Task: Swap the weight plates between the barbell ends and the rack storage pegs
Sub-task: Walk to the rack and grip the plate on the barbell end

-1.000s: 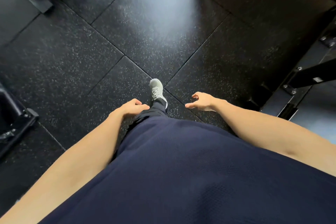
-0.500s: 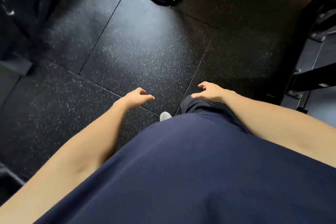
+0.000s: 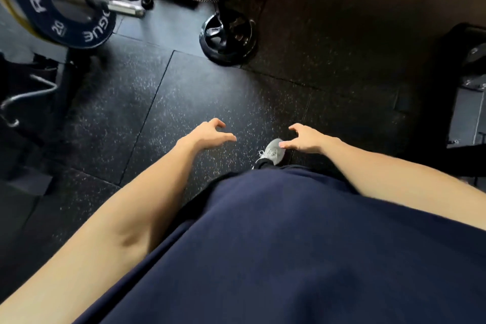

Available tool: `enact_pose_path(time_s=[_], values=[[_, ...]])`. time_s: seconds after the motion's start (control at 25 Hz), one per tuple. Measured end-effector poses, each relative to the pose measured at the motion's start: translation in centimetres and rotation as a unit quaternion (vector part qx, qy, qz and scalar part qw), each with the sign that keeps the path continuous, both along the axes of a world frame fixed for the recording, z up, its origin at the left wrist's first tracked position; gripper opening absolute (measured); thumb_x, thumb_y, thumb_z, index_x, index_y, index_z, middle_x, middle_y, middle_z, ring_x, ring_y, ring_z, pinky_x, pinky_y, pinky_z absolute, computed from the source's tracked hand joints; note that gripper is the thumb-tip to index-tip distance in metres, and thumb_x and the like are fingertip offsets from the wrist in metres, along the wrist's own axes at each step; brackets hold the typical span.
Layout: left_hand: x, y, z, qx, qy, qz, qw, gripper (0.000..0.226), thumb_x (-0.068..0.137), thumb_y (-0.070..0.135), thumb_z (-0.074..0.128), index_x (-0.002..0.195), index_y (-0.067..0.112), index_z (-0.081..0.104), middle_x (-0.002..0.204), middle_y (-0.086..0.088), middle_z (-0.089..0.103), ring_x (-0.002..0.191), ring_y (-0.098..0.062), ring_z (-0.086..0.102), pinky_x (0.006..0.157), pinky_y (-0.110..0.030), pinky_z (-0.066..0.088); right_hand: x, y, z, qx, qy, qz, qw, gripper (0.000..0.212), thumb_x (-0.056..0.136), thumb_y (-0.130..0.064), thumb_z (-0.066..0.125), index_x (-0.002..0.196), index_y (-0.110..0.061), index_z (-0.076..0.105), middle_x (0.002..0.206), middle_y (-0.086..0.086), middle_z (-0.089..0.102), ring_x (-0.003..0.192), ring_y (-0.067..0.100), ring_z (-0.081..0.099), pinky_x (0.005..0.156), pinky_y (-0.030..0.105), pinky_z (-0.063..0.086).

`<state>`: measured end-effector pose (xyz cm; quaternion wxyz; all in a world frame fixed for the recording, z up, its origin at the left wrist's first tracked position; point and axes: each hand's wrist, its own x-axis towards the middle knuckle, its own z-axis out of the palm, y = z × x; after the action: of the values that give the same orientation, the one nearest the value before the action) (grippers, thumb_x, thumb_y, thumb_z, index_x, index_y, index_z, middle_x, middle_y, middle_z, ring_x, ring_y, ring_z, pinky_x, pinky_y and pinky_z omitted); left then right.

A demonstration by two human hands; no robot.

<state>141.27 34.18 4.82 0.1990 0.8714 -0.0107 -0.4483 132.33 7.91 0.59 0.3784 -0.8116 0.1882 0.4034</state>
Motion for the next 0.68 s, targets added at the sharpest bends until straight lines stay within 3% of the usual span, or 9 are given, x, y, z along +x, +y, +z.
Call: enact_pose_path(time_s=[0.2,0.44,0.56,0.68], values=[[9.9,-6.9,1.4,0.002,-0.012,-0.095,0.995,0.068,0.083,0.05,0.068,0.139,0.02,0.045,0.132,-0.007,0.051,0.096,-0.019,0.05,0.082,-0.029,0.037,6.9,-4.3,1.3,-0.006,-0.011,-0.088,0.996,0.089,0.08,-0.049,0.071,0.15,-0.016,0.027,0.153,0.014,0.033,0.132,0.031,0.045,0.109,0.043,0.037],[18.7,-17.9,0.8,0.002,-0.018,-0.267,0.963,0.065,0.081,0.049,0.071,0.136,0.021,0.049,0.13,-0.009,0.054,0.103,-0.019,0.049,0.084,-0.028,0.038,8.1,-9.7,1.6,-0.009,-0.002,-0.27,0.963,0.091,0.078,-0.052,0.071,0.15,-0.022,0.024,0.155,0.011,0.028,0.128,0.03,0.048,0.109,0.048,0.037],[22.0,-24.5,-0.5,0.0,-0.001,-0.389,0.921,0.074,0.077,0.052,0.074,0.138,0.02,0.047,0.138,-0.008,0.05,0.12,-0.023,0.05,0.096,-0.032,0.041,7.2,-10.8,1.5,-0.015,0.001,-0.391,0.92,0.091,0.077,-0.054,0.071,0.149,-0.023,0.025,0.154,0.01,0.031,0.129,0.029,0.047,0.108,0.046,0.038],[23.3,-31.3,-1.1,-0.008,0.023,-0.502,0.864,0.077,0.075,0.056,0.073,0.139,0.024,0.045,0.137,-0.004,0.049,0.112,-0.02,0.051,0.101,-0.039,0.044,5.7,-11.1,1.7,-0.035,0.021,-0.505,0.862,0.09,0.077,-0.055,0.071,0.149,-0.024,0.026,0.15,0.009,0.035,0.131,0.028,0.044,0.108,0.046,0.037]])
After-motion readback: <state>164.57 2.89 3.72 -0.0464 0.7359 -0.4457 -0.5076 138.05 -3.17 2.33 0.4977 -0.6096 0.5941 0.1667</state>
